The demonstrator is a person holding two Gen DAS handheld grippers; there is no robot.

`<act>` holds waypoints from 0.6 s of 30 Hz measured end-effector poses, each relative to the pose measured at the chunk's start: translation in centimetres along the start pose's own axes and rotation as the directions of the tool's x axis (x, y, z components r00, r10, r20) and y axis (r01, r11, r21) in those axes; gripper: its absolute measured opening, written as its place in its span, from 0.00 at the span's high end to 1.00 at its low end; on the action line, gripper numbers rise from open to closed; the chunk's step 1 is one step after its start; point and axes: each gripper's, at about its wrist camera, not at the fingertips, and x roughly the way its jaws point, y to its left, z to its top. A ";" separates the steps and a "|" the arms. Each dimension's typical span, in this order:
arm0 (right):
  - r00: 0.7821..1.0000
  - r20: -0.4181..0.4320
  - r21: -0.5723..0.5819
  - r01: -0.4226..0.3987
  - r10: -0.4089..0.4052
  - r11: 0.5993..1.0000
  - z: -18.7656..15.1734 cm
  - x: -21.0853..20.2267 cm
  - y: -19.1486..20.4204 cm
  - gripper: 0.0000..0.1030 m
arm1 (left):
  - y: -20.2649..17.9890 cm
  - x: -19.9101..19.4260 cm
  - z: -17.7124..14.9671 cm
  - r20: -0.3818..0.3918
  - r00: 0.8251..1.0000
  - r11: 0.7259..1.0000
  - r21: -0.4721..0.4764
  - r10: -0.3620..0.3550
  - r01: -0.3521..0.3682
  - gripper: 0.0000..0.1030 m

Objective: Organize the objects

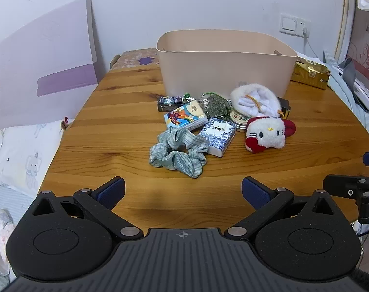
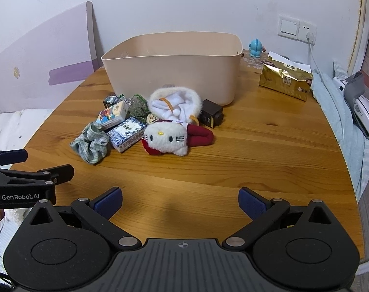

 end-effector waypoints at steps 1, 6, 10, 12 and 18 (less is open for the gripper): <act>1.000 0.001 -0.002 0.001 -0.001 1.000 0.0 0.0 0.0 0.00 | 0.0 0.0 0.0 0.001 1.000 1.000 0.000 0.000 0.000 0.00; 1.000 0.006 0.001 -0.001 0.001 1.000 0.0 -0.2 0.0 0.00 | -0.1 -0.1 -0.2 0.003 1.000 1.000 -0.005 -0.001 0.001 0.00; 1.000 0.002 0.002 0.003 -0.003 1.000 0.0 -0.1 0.0 0.00 | 0.1 0.0 0.2 0.001 1.000 1.000 0.001 -0.001 0.001 0.00; 1.000 0.002 0.005 0.002 -0.002 1.000 0.0 -0.1 0.0 0.00 | 0.1 0.0 0.2 0.001 1.000 1.000 0.000 -0.001 0.001 0.00; 1.000 0.003 0.007 0.006 -0.006 1.000 0.1 0.0 0.0 0.00 | 0.2 -0.1 0.2 0.002 1.000 1.000 -0.001 -0.002 0.002 0.00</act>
